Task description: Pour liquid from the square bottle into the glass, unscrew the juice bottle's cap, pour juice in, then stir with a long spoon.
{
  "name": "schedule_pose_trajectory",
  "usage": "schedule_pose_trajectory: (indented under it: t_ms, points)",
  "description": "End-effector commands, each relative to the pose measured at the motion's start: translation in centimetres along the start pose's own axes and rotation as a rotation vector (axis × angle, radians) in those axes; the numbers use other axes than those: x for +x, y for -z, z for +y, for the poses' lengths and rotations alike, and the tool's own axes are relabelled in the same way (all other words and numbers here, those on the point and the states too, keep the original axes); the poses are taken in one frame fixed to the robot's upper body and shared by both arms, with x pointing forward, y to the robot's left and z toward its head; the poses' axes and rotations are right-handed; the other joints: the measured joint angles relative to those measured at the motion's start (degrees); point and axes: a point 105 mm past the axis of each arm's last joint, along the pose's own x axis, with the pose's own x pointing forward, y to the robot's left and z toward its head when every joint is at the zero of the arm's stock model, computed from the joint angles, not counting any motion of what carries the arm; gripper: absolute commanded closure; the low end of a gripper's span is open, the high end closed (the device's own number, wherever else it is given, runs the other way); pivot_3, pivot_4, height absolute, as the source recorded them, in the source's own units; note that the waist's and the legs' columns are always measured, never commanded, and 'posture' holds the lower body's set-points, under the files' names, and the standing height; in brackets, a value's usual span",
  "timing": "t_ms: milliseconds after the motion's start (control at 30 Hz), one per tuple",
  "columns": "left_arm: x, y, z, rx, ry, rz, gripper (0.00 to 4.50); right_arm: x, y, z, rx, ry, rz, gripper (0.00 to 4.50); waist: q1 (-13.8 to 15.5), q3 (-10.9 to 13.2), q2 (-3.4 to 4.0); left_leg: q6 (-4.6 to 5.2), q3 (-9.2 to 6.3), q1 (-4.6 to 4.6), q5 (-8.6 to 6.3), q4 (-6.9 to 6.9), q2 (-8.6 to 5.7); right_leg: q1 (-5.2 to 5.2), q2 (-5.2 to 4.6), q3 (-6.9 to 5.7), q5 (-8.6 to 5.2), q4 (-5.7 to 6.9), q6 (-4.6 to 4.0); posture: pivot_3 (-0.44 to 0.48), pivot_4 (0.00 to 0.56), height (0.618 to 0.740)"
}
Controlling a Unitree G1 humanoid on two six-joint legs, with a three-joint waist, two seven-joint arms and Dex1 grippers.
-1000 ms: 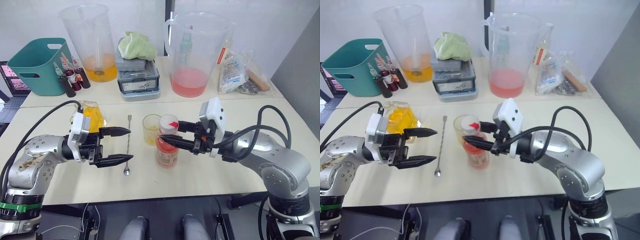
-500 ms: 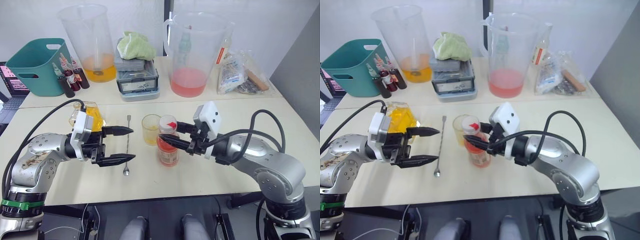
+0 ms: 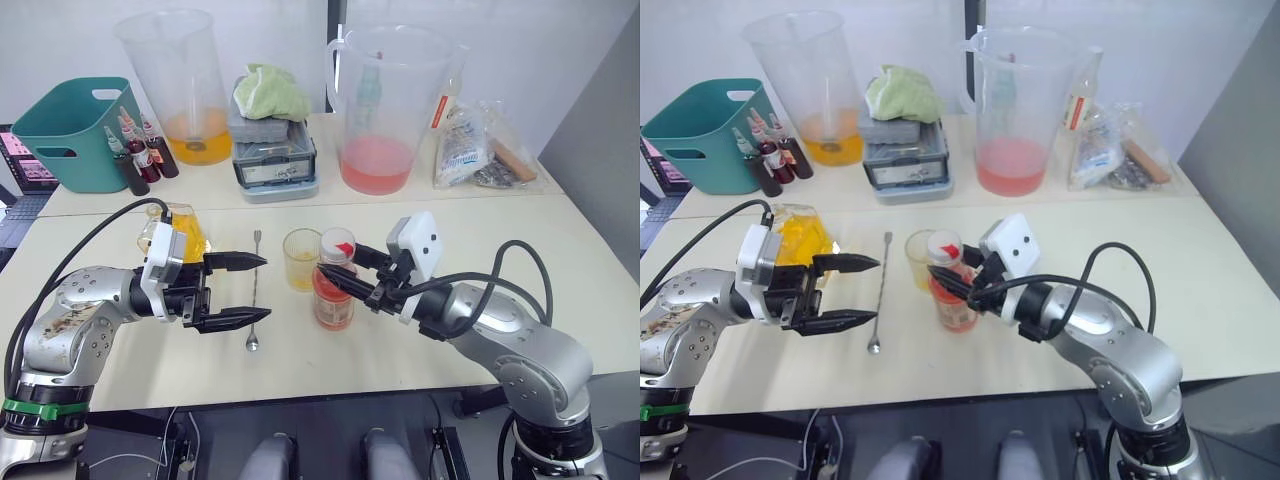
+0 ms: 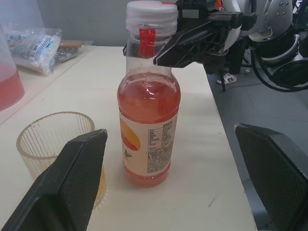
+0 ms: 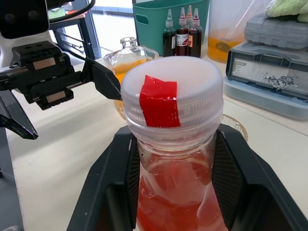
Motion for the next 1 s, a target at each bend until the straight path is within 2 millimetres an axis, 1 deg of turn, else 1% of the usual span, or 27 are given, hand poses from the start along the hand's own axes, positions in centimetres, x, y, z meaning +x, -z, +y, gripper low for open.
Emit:
schedule_pose_trajectory:
  t_ms: [33,133,200,300,367,400,533,633,700,800,867,933,1000]
  points:
    - [0.0,-0.6,0.0,0.032,0.005,-0.004,0.00,-0.1,0.4,1.2,0.011,-0.062,-0.002,2.98,-0.1,0.0,0.00,0.00,0.01,0.01,0.00,0.00,0.00,0.01,0.00,0.00,0.00,0.00,0.00,0.000,0.150,0.740]
    - [0.2,-0.6,0.0,0.033,0.008,-0.006,0.00,-0.4,0.5,1.0,0.022,-0.063,-0.006,2.98,-0.1,0.0,0.00,0.00,0.01,0.03,0.00,0.00,0.00,0.03,0.00,0.00,0.00,0.00,0.00,0.000,0.150,0.740]
    - [0.2,-0.6,0.0,0.034,0.009,-0.008,0.00,-0.6,0.2,0.5,0.013,-0.052,-0.017,1.96,-0.1,0.0,0.00,0.00,0.00,0.04,0.00,0.00,0.00,0.03,0.00,0.00,0.00,0.00,0.00,0.000,0.150,0.740]
    - [0.3,-0.7,0.0,0.036,0.009,-0.011,0.00,-0.9,-0.3,0.1,-0.001,-0.054,-0.025,0.95,0.0,0.0,-0.01,0.00,0.00,0.02,0.00,0.00,-0.01,0.03,0.00,0.00,0.00,0.00,0.00,0.000,0.150,0.740]
    - [0.4,-0.7,-0.1,0.037,0.010,-0.015,0.00,-1.1,-0.9,-0.3,-0.016,-0.059,-0.040,0.26,0.0,0.0,0.00,0.00,0.00,0.01,0.00,0.01,-0.01,0.03,0.00,0.00,0.00,0.00,0.00,0.000,0.150,0.740]
    - [0.4,-0.8,-0.1,0.037,0.011,-0.016,0.00,-1.3,-1.3,-0.3,-0.022,-0.068,-0.047,0.03,0.0,0.0,-0.01,0.00,0.00,0.01,0.00,0.01,-0.01,0.03,0.00,0.00,0.00,0.00,0.00,0.000,0.150,0.740]
    - [0.8,-1.3,0.2,0.039,0.010,-0.042,0.00,-2.1,-2.4,-0.4,-0.031,-0.108,-0.046,0.03,0.1,0.0,-0.01,0.00,0.00,0.00,0.00,0.02,-0.01,0.04,-0.01,0.00,0.00,-0.02,0.00,0.000,0.150,0.740]
    - [2.0,-2.1,0.6,0.042,-0.008,-0.078,0.00,-2.9,-3.1,-1.0,-0.024,-0.120,-0.040,0.03,0.7,0.0,-0.02,0.01,0.00,-0.02,0.00,0.06,-0.02,0.08,-0.01,-0.02,0.00,-0.06,0.00,0.000,0.150,0.740]
    - [2.8,-2.7,0.9,0.027,-0.014,-0.107,0.00,-3.2,-3.2,-1.3,-0.015,-0.126,-0.030,0.03,0.9,0.0,-0.02,0.02,0.01,-0.02,-0.01,0.14,-0.02,0.11,-0.01,-0.01,0.00,-0.06,0.01,0.000,0.150,0.740]
    - [3.3,-3.1,1.1,0.015,-0.020,-0.115,0.00,-3.5,-3.2,-1.5,-0.008,-0.132,-0.020,0.03,1.1,0.0,-0.03,0.03,0.01,-0.03,-0.02,0.16,-0.01,0.11,-0.01,-0.01,0.00,-0.05,0.01,0.000,0.150,0.740]
    - [5.0,-3.2,1.3,-0.005,0.016,-0.103,0.00,-4.5,-2.9,-1.9,0.008,-0.174,0.033,0.03,1.4,0.0,-0.03,0.03,0.03,-0.03,-0.02,0.17,-0.01,0.09,-0.01,0.00,0.00,-0.01,0.01,0.000,0.150,0.740]
    - [5.9,-3.3,1.3,-0.017,0.040,-0.096,0.00,-5.1,-2.8,-2.1,0.014,-0.195,0.061,0.03,1.7,0.0,-0.04,0.07,0.03,-0.12,-0.04,0.32,-0.03,0.14,-0.02,-0.06,0.02,-0.04,0.03,0.000,0.150,0.740]
    - [7.2,-3.4,1.5,-0.037,0.067,-0.102,0.00,-6.0,-2.6,-2.6,0.032,-0.213,0.097,0.03,1.8,0.0,-0.05,0.19,0.03,-0.13,-0.11,0.57,-0.03,0.25,-0.01,-0.07,0.03,-0.03,0.06,0.000,0.150,0.740]
